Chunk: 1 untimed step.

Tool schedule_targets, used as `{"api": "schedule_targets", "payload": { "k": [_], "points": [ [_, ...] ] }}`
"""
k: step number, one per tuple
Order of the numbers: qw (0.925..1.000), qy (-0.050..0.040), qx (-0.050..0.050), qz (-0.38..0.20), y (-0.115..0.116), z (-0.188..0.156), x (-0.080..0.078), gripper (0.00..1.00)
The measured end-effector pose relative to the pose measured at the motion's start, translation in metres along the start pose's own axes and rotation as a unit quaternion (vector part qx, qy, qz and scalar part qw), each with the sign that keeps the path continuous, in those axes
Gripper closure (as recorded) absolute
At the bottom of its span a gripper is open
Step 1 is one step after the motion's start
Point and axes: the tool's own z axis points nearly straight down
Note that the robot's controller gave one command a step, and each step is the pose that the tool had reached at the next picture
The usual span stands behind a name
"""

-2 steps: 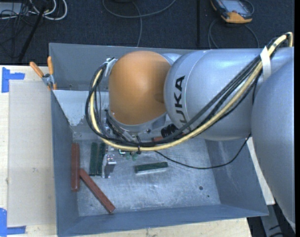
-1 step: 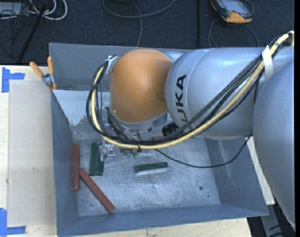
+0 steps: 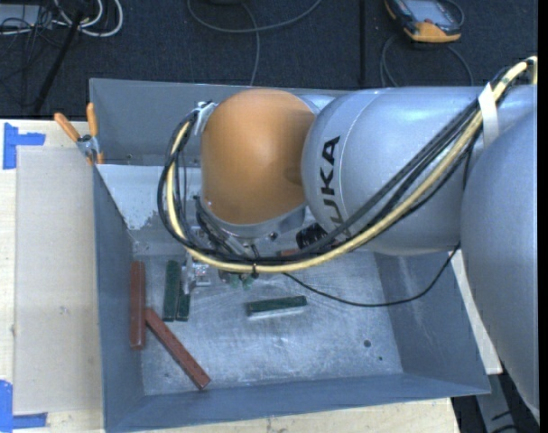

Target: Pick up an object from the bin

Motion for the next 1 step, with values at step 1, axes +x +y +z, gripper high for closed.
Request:
{"api": "schedule_targets", "payload": {
  "k": [1],
  "points": [
    [1.0, -0.0009, 0.0, 0.009, 0.0082, 0.0229, -0.0086, 1.0]
  ]
}}
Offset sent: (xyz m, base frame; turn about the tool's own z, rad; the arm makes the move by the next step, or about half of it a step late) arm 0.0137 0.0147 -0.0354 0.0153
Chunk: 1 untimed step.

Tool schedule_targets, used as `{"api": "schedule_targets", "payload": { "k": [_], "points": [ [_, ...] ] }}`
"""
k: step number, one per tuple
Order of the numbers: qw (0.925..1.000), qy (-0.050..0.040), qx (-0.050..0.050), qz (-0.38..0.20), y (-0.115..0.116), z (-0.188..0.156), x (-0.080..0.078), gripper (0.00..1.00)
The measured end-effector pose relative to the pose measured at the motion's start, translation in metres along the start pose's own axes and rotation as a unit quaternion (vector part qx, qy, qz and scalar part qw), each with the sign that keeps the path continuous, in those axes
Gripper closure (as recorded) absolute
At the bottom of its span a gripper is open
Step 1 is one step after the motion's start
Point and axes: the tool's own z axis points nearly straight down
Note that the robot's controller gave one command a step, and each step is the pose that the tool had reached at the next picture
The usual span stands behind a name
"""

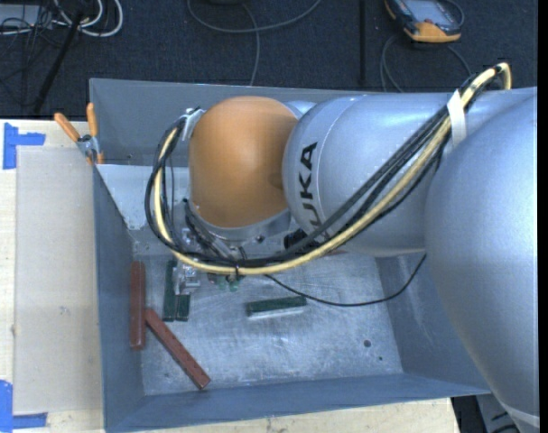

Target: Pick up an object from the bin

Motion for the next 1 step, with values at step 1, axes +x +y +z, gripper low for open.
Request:
{"api": "schedule_targets", "payload": {
  "k": [1],
  "points": [
    [1.0, 0.001, 0.0, -0.001, 0.0062, 0.0142, -0.0053, 1.0]
  ]
}}
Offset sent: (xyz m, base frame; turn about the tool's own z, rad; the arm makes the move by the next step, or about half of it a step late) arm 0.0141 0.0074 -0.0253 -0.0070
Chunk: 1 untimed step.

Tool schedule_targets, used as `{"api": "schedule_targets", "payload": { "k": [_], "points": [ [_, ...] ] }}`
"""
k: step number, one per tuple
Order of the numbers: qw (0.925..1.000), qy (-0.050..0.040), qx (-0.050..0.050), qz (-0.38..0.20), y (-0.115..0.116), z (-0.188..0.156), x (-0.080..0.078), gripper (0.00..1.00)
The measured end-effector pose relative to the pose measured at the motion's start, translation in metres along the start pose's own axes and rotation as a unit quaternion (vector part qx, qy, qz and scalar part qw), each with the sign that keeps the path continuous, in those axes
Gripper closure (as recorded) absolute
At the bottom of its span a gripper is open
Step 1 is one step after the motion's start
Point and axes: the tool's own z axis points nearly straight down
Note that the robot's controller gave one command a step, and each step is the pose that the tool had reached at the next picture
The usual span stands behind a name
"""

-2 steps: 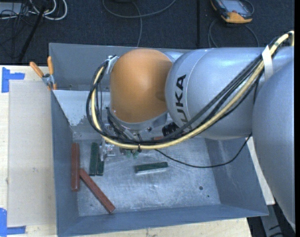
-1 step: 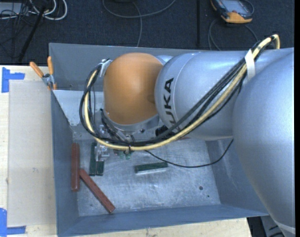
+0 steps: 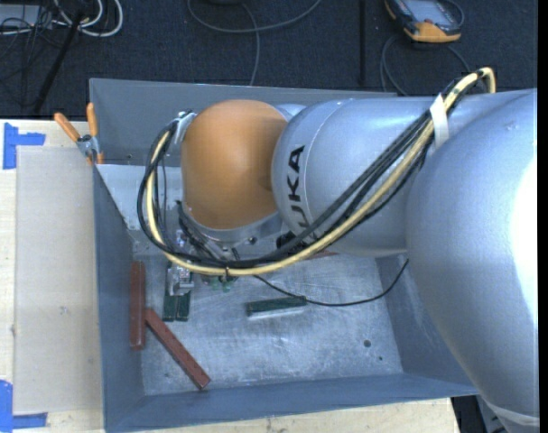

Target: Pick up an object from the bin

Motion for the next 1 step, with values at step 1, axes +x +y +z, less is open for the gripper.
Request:
{"api": "schedule_targets", "payload": {
  "k": [1],
  "points": [
    [1.0, -0.0006, 0.0, -0.001, 0.0016, 0.0118, -0.0087, 0.0]
  ]
}}
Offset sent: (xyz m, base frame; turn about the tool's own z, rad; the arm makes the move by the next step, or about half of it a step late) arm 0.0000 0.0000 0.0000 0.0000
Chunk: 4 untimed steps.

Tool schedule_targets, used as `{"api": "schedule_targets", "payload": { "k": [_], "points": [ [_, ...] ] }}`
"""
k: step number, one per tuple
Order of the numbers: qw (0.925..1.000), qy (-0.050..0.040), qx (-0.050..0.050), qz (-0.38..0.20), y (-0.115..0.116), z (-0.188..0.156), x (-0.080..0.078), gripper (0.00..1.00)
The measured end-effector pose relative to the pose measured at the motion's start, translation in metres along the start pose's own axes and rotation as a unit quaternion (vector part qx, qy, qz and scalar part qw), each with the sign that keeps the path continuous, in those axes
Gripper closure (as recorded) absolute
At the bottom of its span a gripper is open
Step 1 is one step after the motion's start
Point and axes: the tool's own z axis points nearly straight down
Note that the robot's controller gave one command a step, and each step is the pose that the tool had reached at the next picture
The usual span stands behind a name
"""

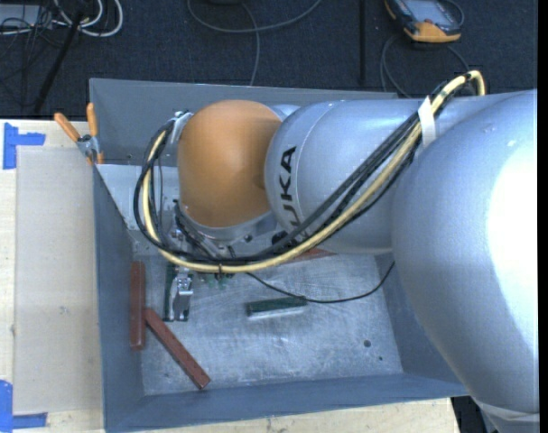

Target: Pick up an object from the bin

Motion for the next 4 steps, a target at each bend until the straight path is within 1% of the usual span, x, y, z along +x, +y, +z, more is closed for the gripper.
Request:
{"api": "schedule_targets", "payload": {
  "k": [1, 2, 3, 4],
  "points": [
    [1.0, 0.0, 0.0, 0.002, -0.001, 0.0, 0.0, 1.0],
    [1.0, 0.0, 0.0, 0.002, -0.001, 0.0, -0.001, 0.0],
    [1.0, 0.0, 0.0, 0.002, -0.001, 0.0, -0.001, 0.0],
    [0.9999, -0.0013, 0.0, 0.014, -0.044, 0.067, 0.002, 1.0]
  ]
}}
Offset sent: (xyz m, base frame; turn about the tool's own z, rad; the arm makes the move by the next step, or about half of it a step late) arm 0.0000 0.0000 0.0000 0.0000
